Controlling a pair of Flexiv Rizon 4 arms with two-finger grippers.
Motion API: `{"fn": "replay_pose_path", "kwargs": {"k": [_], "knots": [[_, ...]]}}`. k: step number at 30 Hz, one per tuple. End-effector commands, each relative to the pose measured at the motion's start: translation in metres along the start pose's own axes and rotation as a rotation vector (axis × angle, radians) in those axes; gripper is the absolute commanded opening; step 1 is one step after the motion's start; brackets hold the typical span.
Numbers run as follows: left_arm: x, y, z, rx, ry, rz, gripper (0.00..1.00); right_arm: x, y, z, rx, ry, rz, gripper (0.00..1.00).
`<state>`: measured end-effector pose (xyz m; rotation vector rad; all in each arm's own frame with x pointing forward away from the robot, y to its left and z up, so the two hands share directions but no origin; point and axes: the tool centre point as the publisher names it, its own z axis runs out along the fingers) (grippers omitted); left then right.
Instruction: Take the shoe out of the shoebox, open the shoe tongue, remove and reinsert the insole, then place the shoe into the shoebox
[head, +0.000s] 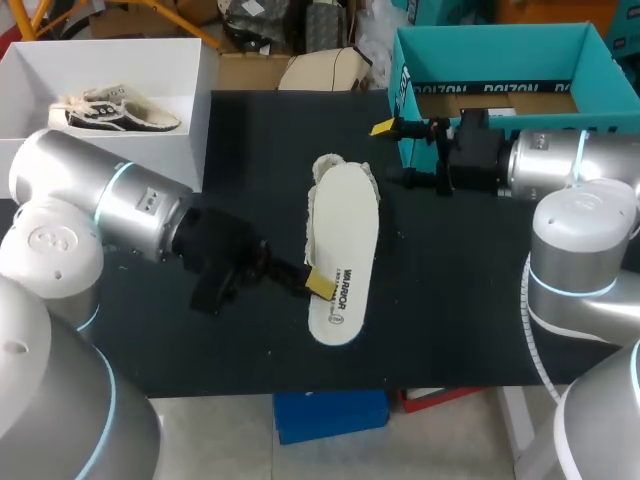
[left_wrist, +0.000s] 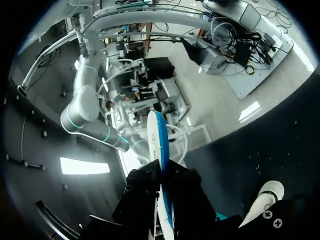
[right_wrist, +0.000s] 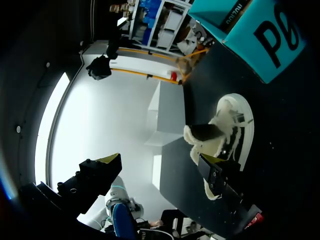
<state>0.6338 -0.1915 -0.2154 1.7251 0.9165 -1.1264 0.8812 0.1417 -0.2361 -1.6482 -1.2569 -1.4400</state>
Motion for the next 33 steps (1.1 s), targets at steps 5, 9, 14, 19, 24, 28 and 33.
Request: {"fn": "replay_pose_path", "kwargs": {"k": [5, 9, 14, 19, 24, 28, 33], "knots": [[0.046, 0.002, -0.01, -0.021, -0.031, 0.003, 0.0, -0.001, -0.001, 0.001, -0.005, 0.001, 0.0, 1.0], [0.061, 0.016, -0.019, -0.024, -0.03, 0.006, 0.0, -0.001, -0.001, 0.001, -0.005, 0.001, 0.0, 1.0], [0.078, 0.038, -0.032, -0.034, -0.017, -0.019, 0.0, -0.001, -0.001, 0.001, -0.005, 0.001, 0.0, 1.0], [0.088, 0.062, -0.043, -0.044, -0.02, -0.025, 0.0, -0.001, -0.001, 0.001, -0.005, 0.001, 0.0, 1.0], [0.093, 0.091, -0.054, -0.035, 0.002, -0.028, 0.0, -0.001, -0.001, 0.001, -0.005, 0.001, 0.0, 1.0], [0.095, 0.111, -0.06, -0.031, 0.009, -0.035, 0.0, -0.001, -0.001, 0.001, -0.005, 0.001, 0.0, 1.0], [0.096, 0.13, -0.062, -0.03, 0.002, -0.028, 0.0, -0.001, -0.001, 0.001, -0.005, 0.001, 0.0, 1.0]]}}
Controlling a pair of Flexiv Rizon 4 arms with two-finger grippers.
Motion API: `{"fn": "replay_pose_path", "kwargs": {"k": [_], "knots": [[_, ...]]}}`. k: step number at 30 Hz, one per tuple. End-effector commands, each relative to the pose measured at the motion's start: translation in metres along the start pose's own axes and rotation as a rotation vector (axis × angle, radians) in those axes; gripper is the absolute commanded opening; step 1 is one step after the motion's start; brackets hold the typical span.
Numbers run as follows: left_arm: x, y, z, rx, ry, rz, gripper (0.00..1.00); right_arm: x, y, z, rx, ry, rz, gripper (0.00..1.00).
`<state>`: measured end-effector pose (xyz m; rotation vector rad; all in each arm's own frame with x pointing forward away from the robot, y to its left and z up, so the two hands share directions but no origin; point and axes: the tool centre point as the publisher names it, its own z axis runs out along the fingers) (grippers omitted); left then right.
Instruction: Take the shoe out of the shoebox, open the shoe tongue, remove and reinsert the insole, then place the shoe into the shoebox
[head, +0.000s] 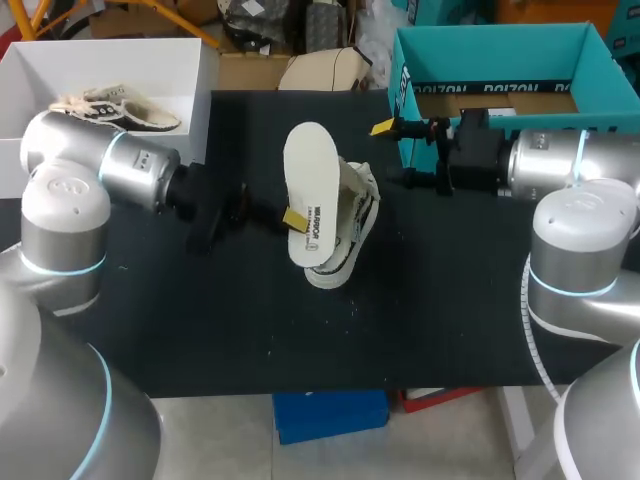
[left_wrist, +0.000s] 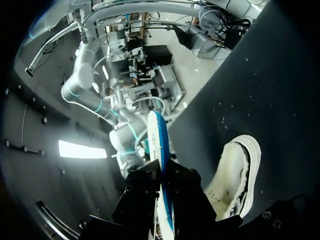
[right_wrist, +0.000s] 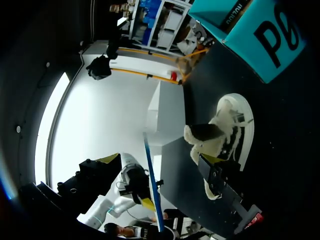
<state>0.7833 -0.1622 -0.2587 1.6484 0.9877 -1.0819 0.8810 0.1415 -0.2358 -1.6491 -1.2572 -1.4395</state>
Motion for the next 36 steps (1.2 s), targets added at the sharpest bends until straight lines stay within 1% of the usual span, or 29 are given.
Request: {"fn": "replay_pose_path", "kwargs": {"k": [1, 3, 12, 13, 15, 17, 19, 22, 27, 29, 31, 32, 34, 35, 36], "knots": [[0.003, 0.02, 0.003, 0.061, -0.007, 0.003, 0.0, -0.001, -0.001, 0.001, -0.004, 0.002, 0.0, 1.0], [0.003, 0.024, 0.003, 0.068, 0.001, -0.011, 0.0, -0.001, -0.001, 0.001, -0.004, 0.002, 0.0, 1.0], [0.003, 0.024, 0.003, 0.068, 0.001, -0.011, 0.0, -0.001, -0.001, 0.001, -0.004, 0.002, 0.0, 1.0], [0.003, 0.024, 0.003, 0.068, 0.001, -0.011, 0.0, -0.002, -0.001, 0.002, 0.011, 0.018, 0.004, 1.0], [0.003, 0.024, 0.003, 0.068, 0.001, -0.011, 0.0, -0.004, -0.002, 0.008, 0.086, 0.06, 0.005, 1.0], [0.003, 0.024, 0.003, 0.068, 0.001, -0.011, 0.0, -0.006, -0.004, 0.011, 0.149, 0.064, -0.008, 1.0], [0.003, 0.024, 0.003, 0.068, 0.001, -0.011, 0.0, -0.005, -0.006, 0.013, 0.19, 0.073, -0.019, 1.0], [0.003, 0.024, 0.003, 0.068, 0.001, -0.011, 0.0, -0.003, -0.01, 0.017, 0.228, 0.067, -0.041, 1.0], [0.003, 0.024, 0.003, 0.068, 0.001, -0.011, 0.0, 0.001, -0.017, 0.024, 0.249, 0.054, -0.065, 1.0], [0.003, 0.024, 0.003, 0.068, 0.001, -0.011, 0.0, 0.001, -0.02, 0.028, 0.257, 0.048, -0.072, 0.84], [0.003, 0.024, 0.003, 0.068, 0.001, -0.011, 0.0, 0.003, -0.025, 0.032, 0.266, 0.045, -0.079, 0.85], [0.003, 0.024, 0.003, 0.068, 0.001, -0.011, 0.0, 0.005, -0.027, 0.034, 0.266, 0.047, -0.081, 0.72], [0.003, 0.024, 0.003, 0.068, 0.001, -0.011, 0.0, 0.006, -0.031, 0.038, 0.274, 0.044, -0.091, 0.69], [0.003, 0.024, 0.003, 0.068, 0.001, -0.011, 0.0, 0.006, -0.033, 0.04, 0.276, 0.043, -0.092, 0.71], [0.003, 0.024, 0.003, 0.068, 0.001, -0.011, 0.0, 0.006, -0.035, 0.041, 0.281, 0.042, -0.093, 0.71]]}}
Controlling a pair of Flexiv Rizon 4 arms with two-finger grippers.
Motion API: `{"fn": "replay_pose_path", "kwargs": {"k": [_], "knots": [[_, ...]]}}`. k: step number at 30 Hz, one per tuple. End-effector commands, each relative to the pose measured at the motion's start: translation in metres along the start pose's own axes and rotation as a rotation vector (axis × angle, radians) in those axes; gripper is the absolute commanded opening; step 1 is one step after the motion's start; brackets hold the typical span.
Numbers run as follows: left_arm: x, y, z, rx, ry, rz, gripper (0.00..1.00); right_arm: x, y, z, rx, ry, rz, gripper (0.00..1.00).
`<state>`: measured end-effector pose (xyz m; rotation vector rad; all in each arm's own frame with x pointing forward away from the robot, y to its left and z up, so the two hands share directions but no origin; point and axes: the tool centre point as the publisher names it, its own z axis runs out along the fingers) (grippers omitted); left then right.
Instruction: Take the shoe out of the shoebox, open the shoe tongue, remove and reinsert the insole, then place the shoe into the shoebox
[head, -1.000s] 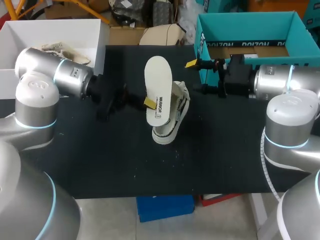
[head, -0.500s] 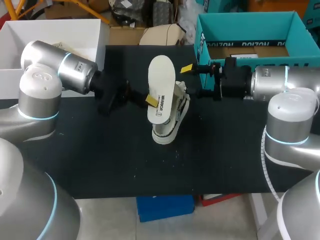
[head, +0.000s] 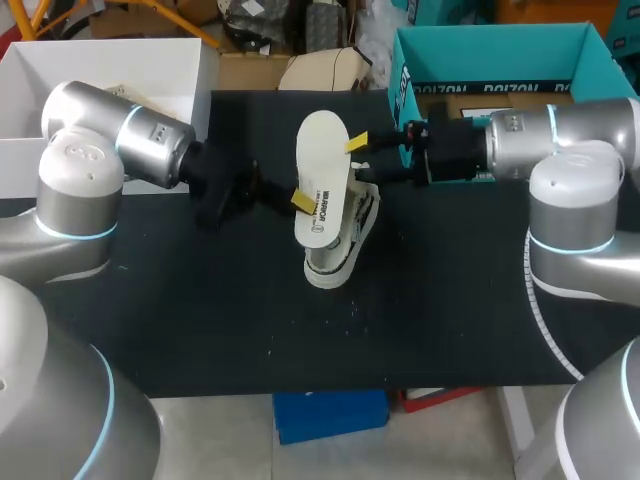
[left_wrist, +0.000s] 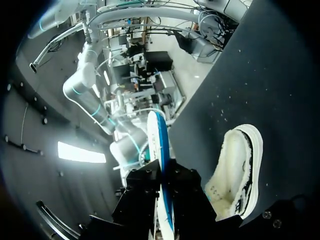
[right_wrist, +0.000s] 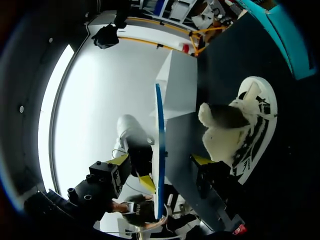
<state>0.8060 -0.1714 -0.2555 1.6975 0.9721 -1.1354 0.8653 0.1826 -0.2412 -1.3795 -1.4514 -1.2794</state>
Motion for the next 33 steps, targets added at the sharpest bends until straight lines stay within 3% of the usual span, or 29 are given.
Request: {"fn": "replay_pose_path", "kwargs": {"k": [1, 7, 12, 22, 29, 31, 33], "knots": [[0.0, 0.0, 0.0, 0.001, 0.002, 0.002, 0.0, 0.0, -0.003, 0.012, 0.002, -0.006, -0.002, 0.73], [0.0, 0.0, 0.0, 0.001, 0.002, 0.002, 0.0, 0.0, -0.009, 0.021, 0.013, -0.005, -0.003, 0.6], [0.0, 0.0, 0.0, 0.001, 0.002, 0.002, 0.0, 0.0, -0.012, 0.029, 0.021, 0.001, 0.004, 0.6], [0.0, 0.0, 0.0, 0.001, 0.002, 0.002, 0.0, 0.001, -0.011, 0.037, 0.035, 0.001, 0.004, 0.48], [0.0, 0.0, 0.0, 0.001, 0.002, 0.002, 0.0, 0.001, -0.008, 0.042, 0.044, 0.0, 0.004, 0.47], [0.0, 0.0, 0.0, 0.001, 0.002, 0.002, 0.0, 0.001, -0.007, 0.043, 0.046, -0.001, 0.003, 0.37], [0.0, 0.0, 0.0, 0.001, 0.002, 0.002, 0.0, 0.001, -0.007, 0.043, 0.046, -0.002, 0.003, 0.0]]}}
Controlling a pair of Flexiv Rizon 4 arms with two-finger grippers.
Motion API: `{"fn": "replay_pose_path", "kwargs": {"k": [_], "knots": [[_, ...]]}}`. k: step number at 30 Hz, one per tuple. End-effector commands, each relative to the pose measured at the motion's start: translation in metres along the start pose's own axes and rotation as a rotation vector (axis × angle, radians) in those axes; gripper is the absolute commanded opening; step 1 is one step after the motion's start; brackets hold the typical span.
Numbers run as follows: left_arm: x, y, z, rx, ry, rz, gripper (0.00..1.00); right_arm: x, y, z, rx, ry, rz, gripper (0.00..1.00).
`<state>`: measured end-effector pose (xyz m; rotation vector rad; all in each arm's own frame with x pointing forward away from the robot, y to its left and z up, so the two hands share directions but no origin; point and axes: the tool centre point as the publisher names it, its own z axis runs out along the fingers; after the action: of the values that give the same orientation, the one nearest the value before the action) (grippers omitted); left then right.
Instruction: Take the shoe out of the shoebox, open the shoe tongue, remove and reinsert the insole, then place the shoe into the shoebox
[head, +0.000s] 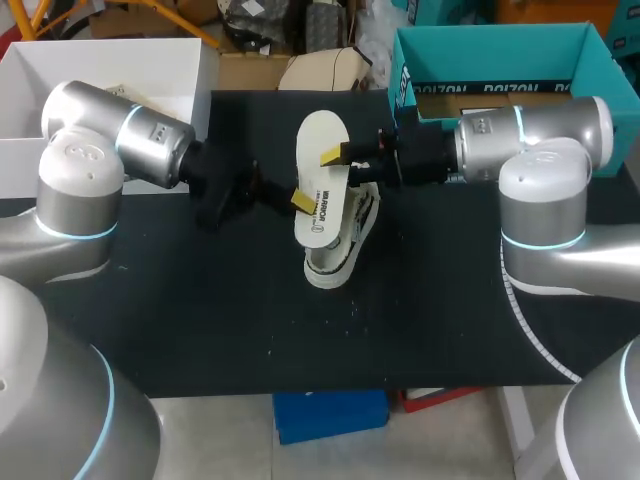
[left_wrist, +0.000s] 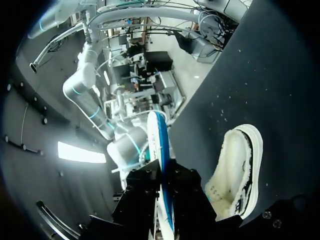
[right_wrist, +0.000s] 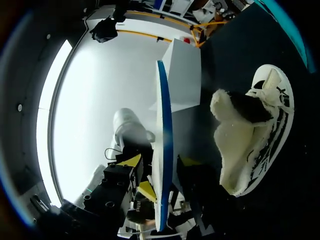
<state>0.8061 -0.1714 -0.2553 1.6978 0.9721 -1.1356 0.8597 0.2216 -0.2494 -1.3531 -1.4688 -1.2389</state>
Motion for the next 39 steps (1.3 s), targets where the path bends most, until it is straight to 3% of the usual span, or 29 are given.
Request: {"fn": "replay_pose_path", "kwargs": {"k": [1, 12, 13, 14, 18, 20, 24, 28, 34, 39], "knots": [[0.0, 0.0, 0.0, 0.001, 0.002, 0.002, 0.0, -0.001, 0.003, 0.004, 0.003, -0.002, 0.0, 0.0], [0.0, 0.0, 0.0, 0.001, 0.002, 0.002, 0.0, -0.001, 0.003, 0.004, 0.003, -0.002, 0.0, 0.0], [0.0, 0.0, 0.0, 0.001, 0.002, 0.002, 0.35, -0.001, 0.003, 0.004, 0.003, -0.002, 0.0, 0.0], [-0.002, 0.001, -0.002, -0.022, 0.019, 0.002, 1.0, -0.001, 0.003, 0.004, 0.003, -0.002, 0.0, 0.0], [-0.011, -0.006, -0.013, 0.029, 0.327, -0.137, 1.0, -0.001, 0.003, 0.004, 0.003, -0.002, 0.0, 0.0], [-0.013, -0.015, -0.02, 0.098, 0.54, -0.255, 1.0, -0.001, 0.003, 0.004, 0.003, -0.002, 0.0, 0.0], [-0.035, -0.03, -0.037, 0.143, 0.891, -0.396, 1.0, -0.001, 0.003, 0.004, 0.003, -0.002, 0.0, 0.0], [-0.056, -0.03, -0.043, 0.173, 1.207, -0.433, 1.0, -0.001, 0.003, 0.004, 0.003, -0.002, 0.0, 0.0], [-0.087, -0.022, -0.035, 0.211, 1.364, -0.377, 1.0, -0.001, 0.003, 0.004, 0.003, -0.002, 0.0, 0.0], [-0.087, -0.022, -0.035, 0.23, 1.488, -0.395, 1.0, -0.001, 0.003, 0.004, 0.003, -0.002, 0.0, 0.0]]}}
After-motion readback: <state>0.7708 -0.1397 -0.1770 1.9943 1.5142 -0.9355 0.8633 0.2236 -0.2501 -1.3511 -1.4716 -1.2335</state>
